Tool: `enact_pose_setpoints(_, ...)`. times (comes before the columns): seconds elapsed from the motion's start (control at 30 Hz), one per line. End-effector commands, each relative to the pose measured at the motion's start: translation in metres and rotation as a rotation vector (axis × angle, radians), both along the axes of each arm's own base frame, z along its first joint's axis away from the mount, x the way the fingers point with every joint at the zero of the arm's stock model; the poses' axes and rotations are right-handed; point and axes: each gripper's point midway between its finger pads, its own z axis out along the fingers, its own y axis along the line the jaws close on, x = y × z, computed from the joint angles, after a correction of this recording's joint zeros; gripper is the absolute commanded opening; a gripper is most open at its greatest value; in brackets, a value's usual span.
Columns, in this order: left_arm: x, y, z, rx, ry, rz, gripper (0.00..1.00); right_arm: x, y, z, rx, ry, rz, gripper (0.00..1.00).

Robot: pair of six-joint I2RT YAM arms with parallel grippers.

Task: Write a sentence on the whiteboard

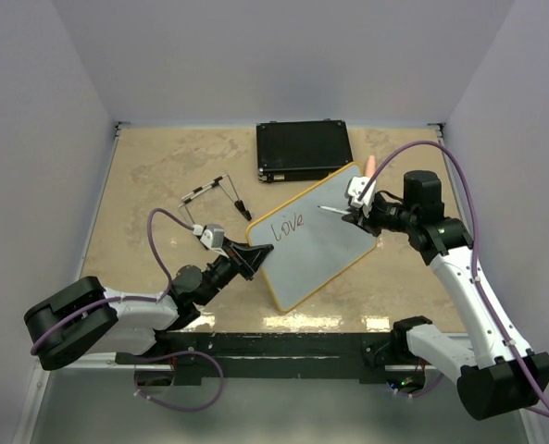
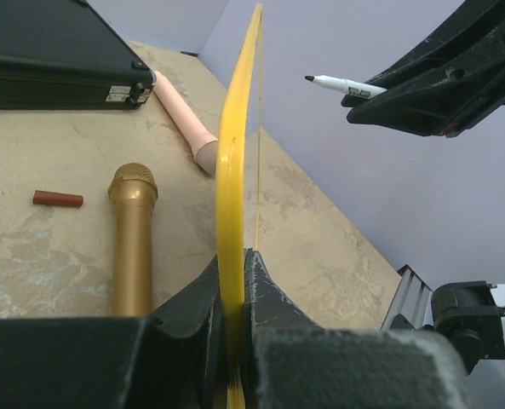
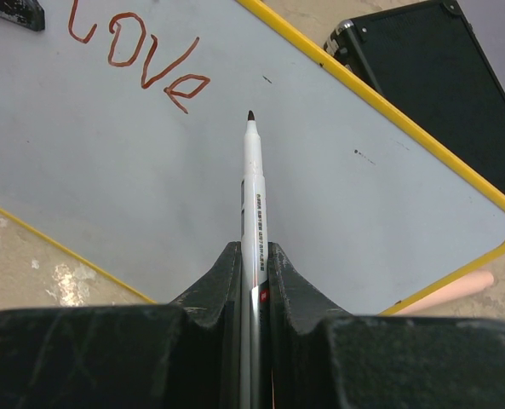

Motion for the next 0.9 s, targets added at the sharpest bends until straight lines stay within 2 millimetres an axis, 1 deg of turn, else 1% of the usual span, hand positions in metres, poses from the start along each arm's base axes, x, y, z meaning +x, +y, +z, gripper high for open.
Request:
enact_pose_setpoints(0.0,-0.0052,0.0014,-0.0241,0.095,0.006,-0.025,0.00,-0.0004,0.0031,0.0015,0.010,-0.015,0.029,0.00)
enact_pose_setpoints(0.47,-0.0026,0.0044,-0.0243,0.085,0.024,-0.009,0.00,0.0008,-0.0013,0.0032,-0.013,-0.022,0.015,0.00)
enact_pose_setpoints(0.67,-0.0027,0.0047,-0.0256,0.086,0.032,-0.008,0.00,-0.0003,-0.0046,-0.0046,-0.052,-0.006,0.022,0.00)
enact_pose_setpoints(0.87,-0.0023,0.0048,-0.0260,0.084,0.036,-0.007,0.00,-0.0003,-0.0051,-0.0058,-0.071,-0.003,0.038,0.00)
